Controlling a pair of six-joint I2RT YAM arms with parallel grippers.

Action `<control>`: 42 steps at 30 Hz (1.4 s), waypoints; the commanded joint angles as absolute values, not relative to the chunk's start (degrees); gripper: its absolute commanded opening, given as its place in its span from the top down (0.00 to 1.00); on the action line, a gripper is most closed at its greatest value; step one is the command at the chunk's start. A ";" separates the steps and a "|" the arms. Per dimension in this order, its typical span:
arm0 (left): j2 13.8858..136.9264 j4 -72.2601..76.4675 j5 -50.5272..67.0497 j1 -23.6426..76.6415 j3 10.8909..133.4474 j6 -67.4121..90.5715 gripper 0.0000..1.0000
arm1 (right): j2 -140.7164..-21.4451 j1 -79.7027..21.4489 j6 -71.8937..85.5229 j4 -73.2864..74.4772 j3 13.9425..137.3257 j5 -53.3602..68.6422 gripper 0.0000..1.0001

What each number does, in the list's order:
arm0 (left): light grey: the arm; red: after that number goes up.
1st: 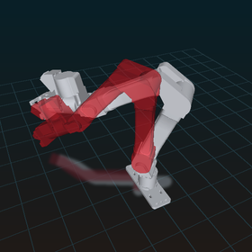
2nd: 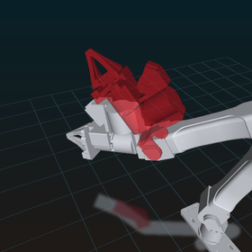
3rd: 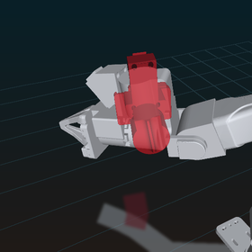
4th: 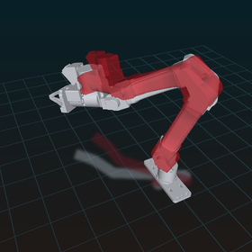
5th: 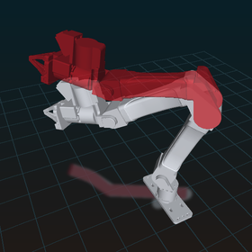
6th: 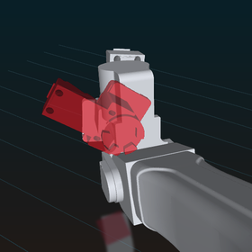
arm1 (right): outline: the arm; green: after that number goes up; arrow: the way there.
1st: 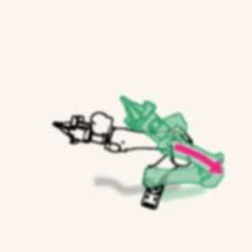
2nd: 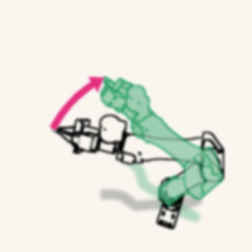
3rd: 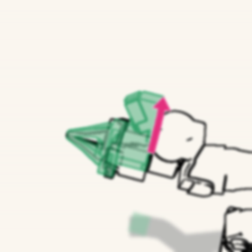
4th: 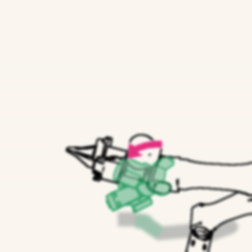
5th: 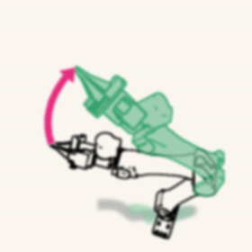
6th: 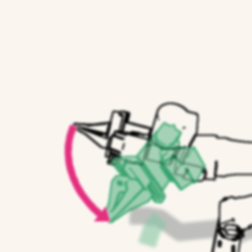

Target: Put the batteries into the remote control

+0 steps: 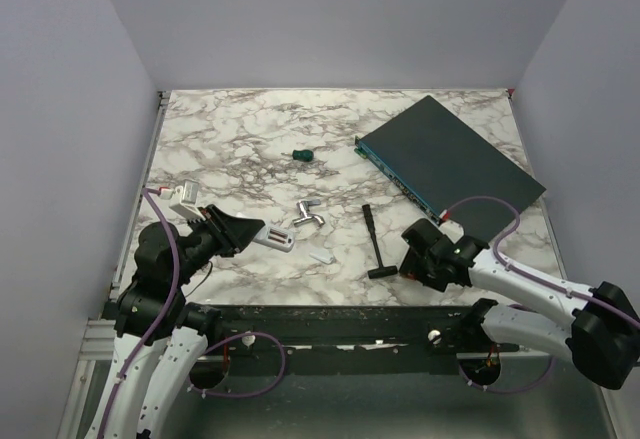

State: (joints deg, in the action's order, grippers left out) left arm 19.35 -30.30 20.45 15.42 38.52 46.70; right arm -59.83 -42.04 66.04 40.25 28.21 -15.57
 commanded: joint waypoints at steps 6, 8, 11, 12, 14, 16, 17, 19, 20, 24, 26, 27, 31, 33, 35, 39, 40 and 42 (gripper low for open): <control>18.85 -28.34 22.04 15.12 37.82 46.13 1.00 | -62.81 -41.99 64.70 35.68 27.38 -14.44 0.33; 18.84 -28.36 22.06 15.12 37.73 46.14 1.00 | -63.46 -41.96 64.67 35.12 27.27 -14.20 0.34; 18.95 -28.42 22.06 15.12 37.75 46.05 1.00 | -64.37 -42.00 64.34 33.73 26.97 -13.51 0.35; 18.92 -28.46 22.06 15.12 37.71 45.98 1.00 | -64.70 -42.00 64.11 33.09 26.97 -13.15 0.35; 18.95 -28.55 21.97 15.12 37.86 45.90 1.00 | -65.44 -42.01 63.78 32.17 26.98 -12.47 0.35; 18.92 -28.71 21.82 15.12 37.80 45.88 1.00 | -66.12 -41.98 63.44 31.35 27.15 -11.81 0.35; 18.90 -28.72 21.80 15.12 37.79 45.83 1.00 | -66.49 -42.01 63.18 31.14 27.23 -11.61 0.35; 18.82 -28.83 21.73 15.12 37.79 45.84 1.00 | -66.99 -42.08 62.94 30.73 27.49 -11.25 0.36; 18.88 -28.83 21.71 15.12 37.84 45.83 1.00 | -67.24 -42.10 62.77 30.51 27.51 -11.13 0.37; 18.81 -28.92 21.62 15.12 37.71 45.86 1.00 | -67.98 -42.52 62.74 29.52 27.44 -10.32 0.38; 18.96 -28.83 21.62 15.12 37.55 46.03 1.00 | -68.26 -42.68 62.90 29.05 27.26 -9.67 0.38; 18.98 -28.83 21.62 15.12 37.61 46.01 1.00 | -68.37 -42.81 62.97 28.76 27.19 -9.51 0.38; 19.06 -28.73 21.62 15.12 37.44 46.05 1.00 | -68.20 -43.53 63.40 28.56 27.25 -9.17 0.38; 19.06 -28.72 21.72 15.12 37.36 46.12 1.00 | -67.91 -43.76 63.35 28.45 27.23 -9.14 0.38; 18.96 -28.74 21.71 15.12 37.27 46.18 1.00 | -67.81 -43.85 63.11 29.36 27.58 -10.12 0.38; 18.84 -28.91 21.80 15.12 37.43 46.31 1.00 | -66.29 -43.90 63.30 37.27 31.10 -16.04 0.38; 18.78 -29.00 21.80 15.12 37.51 46.26 1.00 | -65.39 -43.90 63.32 39.22 32.05 -17.21 0.38; 18.72 -29.16 21.78 15.12 37.62 46.19 1.00 | -63.80 -43.89 63.18 41.85 33.41 -18.96 0.38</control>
